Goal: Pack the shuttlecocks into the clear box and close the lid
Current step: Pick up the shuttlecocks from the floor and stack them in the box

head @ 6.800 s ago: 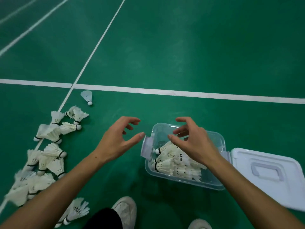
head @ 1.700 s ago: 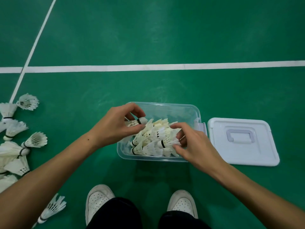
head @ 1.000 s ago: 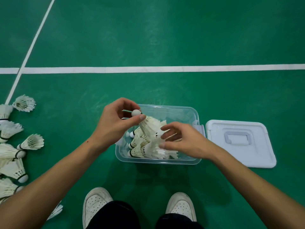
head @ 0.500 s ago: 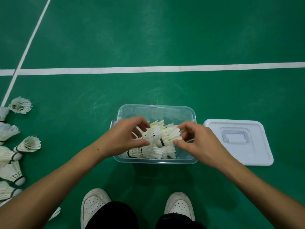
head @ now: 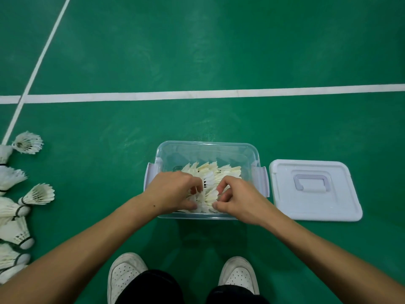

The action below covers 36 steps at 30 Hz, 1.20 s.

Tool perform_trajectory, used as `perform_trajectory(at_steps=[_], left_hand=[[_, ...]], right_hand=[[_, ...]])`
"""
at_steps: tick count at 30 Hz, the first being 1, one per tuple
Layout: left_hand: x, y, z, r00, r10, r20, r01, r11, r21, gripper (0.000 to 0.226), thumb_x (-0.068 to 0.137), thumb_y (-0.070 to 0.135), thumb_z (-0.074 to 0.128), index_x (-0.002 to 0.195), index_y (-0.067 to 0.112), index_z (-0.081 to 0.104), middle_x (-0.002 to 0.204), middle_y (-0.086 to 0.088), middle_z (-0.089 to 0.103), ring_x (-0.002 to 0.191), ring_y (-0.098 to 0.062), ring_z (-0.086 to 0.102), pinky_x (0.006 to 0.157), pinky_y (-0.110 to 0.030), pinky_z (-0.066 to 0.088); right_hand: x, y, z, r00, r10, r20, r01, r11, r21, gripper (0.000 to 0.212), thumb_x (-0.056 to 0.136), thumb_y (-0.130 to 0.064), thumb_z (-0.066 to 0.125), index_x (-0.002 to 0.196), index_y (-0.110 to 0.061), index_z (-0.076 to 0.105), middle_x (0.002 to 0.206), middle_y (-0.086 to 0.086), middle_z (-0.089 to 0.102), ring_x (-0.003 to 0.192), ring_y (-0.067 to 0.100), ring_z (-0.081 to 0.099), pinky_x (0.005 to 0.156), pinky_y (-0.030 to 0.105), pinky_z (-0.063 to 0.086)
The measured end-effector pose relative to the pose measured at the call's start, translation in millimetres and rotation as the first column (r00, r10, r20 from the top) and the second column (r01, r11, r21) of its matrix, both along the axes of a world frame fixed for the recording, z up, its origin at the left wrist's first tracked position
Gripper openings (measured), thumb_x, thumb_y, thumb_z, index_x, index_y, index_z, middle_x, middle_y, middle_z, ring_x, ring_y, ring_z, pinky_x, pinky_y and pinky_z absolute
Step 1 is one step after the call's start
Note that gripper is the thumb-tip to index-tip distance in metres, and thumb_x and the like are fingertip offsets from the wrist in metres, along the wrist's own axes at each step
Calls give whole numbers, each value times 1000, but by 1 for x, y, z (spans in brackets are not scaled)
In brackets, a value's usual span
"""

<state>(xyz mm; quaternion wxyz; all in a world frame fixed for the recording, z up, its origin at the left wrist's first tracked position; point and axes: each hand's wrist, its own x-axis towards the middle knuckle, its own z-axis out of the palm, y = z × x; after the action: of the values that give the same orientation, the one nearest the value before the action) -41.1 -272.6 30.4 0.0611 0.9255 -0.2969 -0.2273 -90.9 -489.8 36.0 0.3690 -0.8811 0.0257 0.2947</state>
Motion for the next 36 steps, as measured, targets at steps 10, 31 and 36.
perform_trajectory(at_steps=[10,31,36], left_hand=[[-1,22,7,984,134,-118,-163,943,-290,46,81,51,82,120,36,64,119,14,62,95,-5,67,82,-39,59],[-109,263,51,700,696,-160,-609,463,-644,63,79,54,84,133,34,62,121,14,69,104,-8,71,85,-35,60],[-161,318,35,631,758,-164,-662,416,-624,60,81,46,87,134,32,62,123,14,68,105,-11,69,84,-38,60]], right_hand=[[16,-15,29,998,24,63,-16,992,-125,32,85,-46,83,106,-26,67,85,-13,76,81,4,73,84,39,62],[34,239,53,733,500,461,-521,849,-92,62,82,-66,69,131,-31,53,108,-12,72,95,13,70,85,43,60],[5,308,31,636,650,417,-662,737,-139,60,83,-67,66,131,-35,48,111,-13,72,101,15,69,89,43,58]])
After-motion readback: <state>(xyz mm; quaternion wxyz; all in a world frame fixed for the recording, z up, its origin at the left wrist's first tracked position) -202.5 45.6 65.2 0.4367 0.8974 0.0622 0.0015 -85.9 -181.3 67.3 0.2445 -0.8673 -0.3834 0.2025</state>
